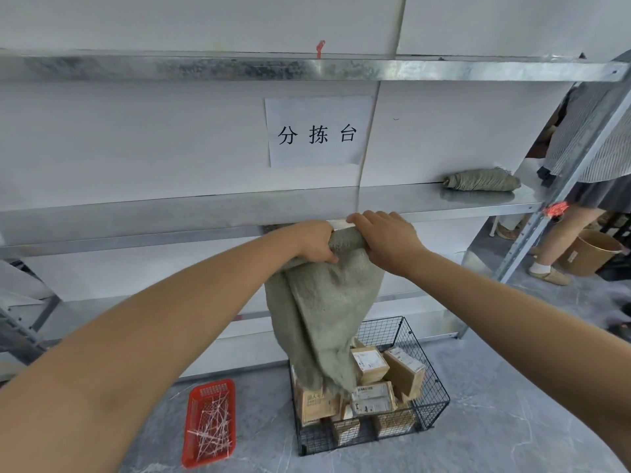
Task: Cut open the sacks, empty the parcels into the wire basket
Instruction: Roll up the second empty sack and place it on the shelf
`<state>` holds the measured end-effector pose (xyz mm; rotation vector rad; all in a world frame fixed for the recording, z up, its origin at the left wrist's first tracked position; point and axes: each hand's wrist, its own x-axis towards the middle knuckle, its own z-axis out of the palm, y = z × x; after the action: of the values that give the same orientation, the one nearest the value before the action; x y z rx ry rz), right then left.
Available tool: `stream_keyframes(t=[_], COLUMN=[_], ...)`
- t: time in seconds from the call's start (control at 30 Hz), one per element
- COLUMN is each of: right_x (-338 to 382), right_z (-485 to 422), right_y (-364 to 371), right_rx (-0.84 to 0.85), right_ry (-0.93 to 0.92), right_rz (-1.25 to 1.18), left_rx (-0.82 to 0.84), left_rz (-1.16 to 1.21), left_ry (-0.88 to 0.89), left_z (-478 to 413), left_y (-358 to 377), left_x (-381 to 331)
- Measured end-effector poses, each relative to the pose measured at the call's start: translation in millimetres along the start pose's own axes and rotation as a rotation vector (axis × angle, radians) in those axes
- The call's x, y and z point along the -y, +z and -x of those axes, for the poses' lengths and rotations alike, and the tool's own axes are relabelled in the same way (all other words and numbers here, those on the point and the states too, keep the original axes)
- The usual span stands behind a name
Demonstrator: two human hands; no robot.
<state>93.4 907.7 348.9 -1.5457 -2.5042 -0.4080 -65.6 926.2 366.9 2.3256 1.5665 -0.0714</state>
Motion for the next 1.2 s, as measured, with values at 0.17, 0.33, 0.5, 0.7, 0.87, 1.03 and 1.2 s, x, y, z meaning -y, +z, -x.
stream_keyframes(t=[0.17, 0.33, 0.5, 0.7, 0.87, 1.03, 1.2], right_x=[-2.9, 1.2, -5.3, -3.5, 1.4, 4.6, -4.6], right_z=[-8.6, -7.4, 3.9, 5.1, -5.6, 0.8, 7.7], right_y=[-10.3, -10.1, 17.9, 1.2, -14.6, 1.0, 19.0], right_rx=[0.417, 0.263, -0.358, 0.114, 0.456, 0.076, -0.268], right_ry=[0.066, 0.02, -0.203, -0.102, 0.067, -0.018, -0.212], right_rz=[-0.302, -0.024, 0.145, -0.039, -0.298, 0.029, 0.054], left_rx=[-0.481, -0.456, -0.23, -0.324, -0.487, -0.289, -0.111], left_rz=[-0.48, -0.51, -0.328, -0.444, -0.609, -0.308, -0.155], left_ry=[0.155, 0.199, 0.207, 0.198, 0.302, 0.223, 0.175], left_z=[8.8, 11.2, 12.9, 10.8, 8.4, 10.0, 13.7], left_y=[12.9, 13.1, 5.2, 13.1, 26.3, 19.8, 13.7], left_x=[-9.1, -5.2, -3.8, -6.5, -3.2, 2.3, 0.2])
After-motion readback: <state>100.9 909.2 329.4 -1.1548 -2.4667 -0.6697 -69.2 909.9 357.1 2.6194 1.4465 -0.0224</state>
